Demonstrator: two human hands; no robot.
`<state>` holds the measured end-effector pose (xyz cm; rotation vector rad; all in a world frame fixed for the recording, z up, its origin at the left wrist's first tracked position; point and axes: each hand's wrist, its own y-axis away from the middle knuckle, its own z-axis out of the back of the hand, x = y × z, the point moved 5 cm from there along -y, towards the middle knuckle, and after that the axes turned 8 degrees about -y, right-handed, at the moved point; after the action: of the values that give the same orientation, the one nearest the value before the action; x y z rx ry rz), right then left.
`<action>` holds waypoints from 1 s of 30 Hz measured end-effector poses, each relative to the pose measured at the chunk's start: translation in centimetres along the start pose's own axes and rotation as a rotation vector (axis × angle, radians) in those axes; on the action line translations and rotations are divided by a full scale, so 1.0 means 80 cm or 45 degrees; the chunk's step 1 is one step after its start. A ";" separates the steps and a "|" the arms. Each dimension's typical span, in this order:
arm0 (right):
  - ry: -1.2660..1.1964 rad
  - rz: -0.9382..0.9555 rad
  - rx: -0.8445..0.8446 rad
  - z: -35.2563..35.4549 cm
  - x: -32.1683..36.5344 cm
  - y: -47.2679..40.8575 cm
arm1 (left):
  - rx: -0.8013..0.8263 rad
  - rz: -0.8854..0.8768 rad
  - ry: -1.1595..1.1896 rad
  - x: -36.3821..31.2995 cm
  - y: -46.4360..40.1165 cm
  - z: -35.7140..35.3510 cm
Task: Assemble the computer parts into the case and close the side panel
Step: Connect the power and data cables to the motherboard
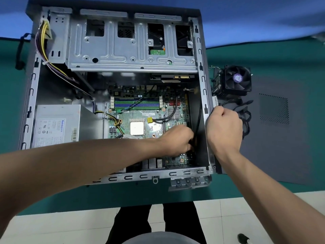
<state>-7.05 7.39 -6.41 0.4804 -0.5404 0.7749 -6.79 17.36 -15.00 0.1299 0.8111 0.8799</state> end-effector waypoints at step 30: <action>-0.012 0.005 -0.004 0.000 -0.003 -0.001 | -0.083 -0.182 -0.252 -0.006 0.000 -0.004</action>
<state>-7.14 7.21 -6.59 0.4804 -0.5517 0.7758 -7.17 16.95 -14.96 0.0987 0.5991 0.7443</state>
